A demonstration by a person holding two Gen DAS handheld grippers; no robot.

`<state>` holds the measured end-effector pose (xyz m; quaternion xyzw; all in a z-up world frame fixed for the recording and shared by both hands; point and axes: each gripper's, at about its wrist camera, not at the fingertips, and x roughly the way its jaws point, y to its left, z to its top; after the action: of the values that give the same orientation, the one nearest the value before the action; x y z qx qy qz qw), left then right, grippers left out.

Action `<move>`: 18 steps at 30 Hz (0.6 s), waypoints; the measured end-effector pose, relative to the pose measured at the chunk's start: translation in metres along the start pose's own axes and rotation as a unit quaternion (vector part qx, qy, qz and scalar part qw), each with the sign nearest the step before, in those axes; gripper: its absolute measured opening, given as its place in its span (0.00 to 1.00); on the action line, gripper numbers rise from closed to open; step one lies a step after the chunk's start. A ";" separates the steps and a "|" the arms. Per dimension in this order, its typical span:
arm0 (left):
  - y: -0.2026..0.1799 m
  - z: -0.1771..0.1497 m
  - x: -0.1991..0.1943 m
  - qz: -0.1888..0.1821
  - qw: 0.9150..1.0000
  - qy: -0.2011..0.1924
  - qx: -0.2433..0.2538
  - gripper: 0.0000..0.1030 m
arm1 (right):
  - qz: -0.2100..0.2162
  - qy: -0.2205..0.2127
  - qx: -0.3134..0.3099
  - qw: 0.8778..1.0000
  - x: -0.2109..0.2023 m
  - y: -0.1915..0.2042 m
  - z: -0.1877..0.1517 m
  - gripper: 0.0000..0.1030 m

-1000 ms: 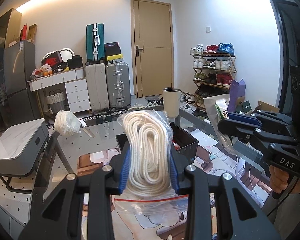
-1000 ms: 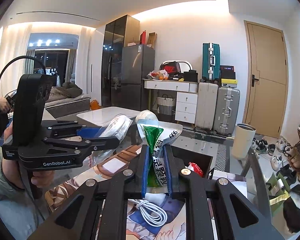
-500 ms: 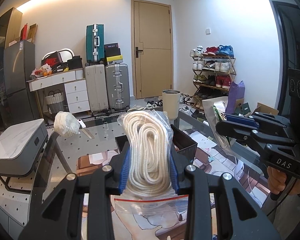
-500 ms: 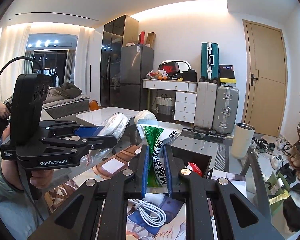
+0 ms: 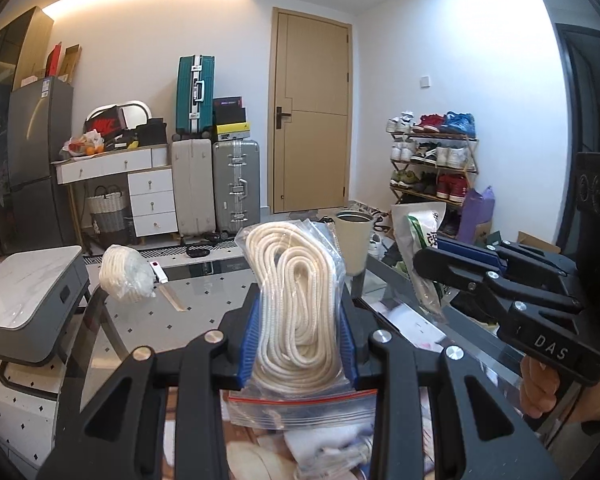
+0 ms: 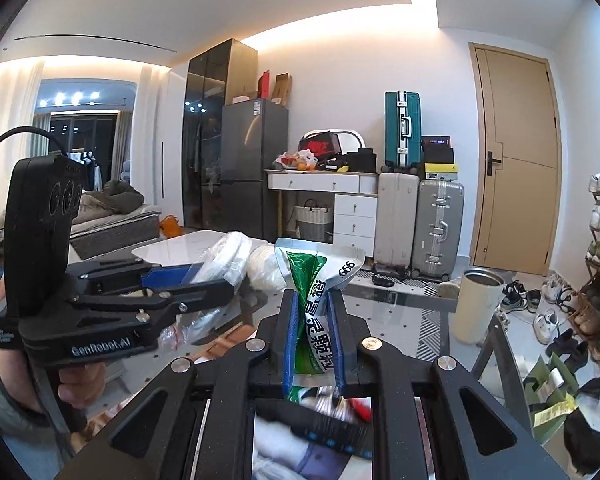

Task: Organize soft objects
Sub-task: 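Lower the rope bag and green packet into the black box and open both grippers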

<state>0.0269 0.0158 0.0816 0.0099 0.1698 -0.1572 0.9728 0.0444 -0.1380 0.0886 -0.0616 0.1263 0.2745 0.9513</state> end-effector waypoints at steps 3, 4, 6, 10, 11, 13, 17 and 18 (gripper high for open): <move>0.007 0.007 0.017 0.005 1.000 0.003 -0.005 0.32 | -0.010 -0.002 -0.008 1.000 0.020 0.000 0.011 0.14; 0.010 0.009 0.022 0.003 1.000 0.003 -0.008 0.32 | -0.014 -0.006 -0.011 1.000 0.026 -0.001 0.014 0.14; 0.014 0.015 0.035 0.000 1.000 0.001 -0.012 0.32 | -0.020 -0.009 -0.011 1.000 0.037 -0.004 0.019 0.14; 0.023 0.022 0.052 0.008 1.000 -0.005 -0.020 0.32 | -0.029 0.005 0.018 0.999 0.055 -0.016 0.022 0.14; 0.026 0.021 0.056 0.010 1.000 -0.002 -0.025 0.32 | -0.029 0.011 0.022 0.999 0.060 -0.018 0.022 0.14; 0.030 0.019 0.060 0.011 0.999 0.001 -0.032 0.32 | -0.026 0.024 0.022 0.999 0.069 -0.019 0.021 0.14; 0.032 0.015 0.066 0.006 0.999 0.019 -0.039 0.32 | -0.029 0.038 0.012 0.999 0.078 -0.018 0.021 0.14; 0.032 0.014 0.068 0.002 0.999 0.028 -0.042 0.32 | -0.028 0.044 0.013 0.999 0.079 -0.020 0.021 0.14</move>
<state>0.1024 0.0249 0.0707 -0.0264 0.2030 -0.1476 0.9676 0.1241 -0.1103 0.0879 -0.0647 0.1698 0.2428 0.9529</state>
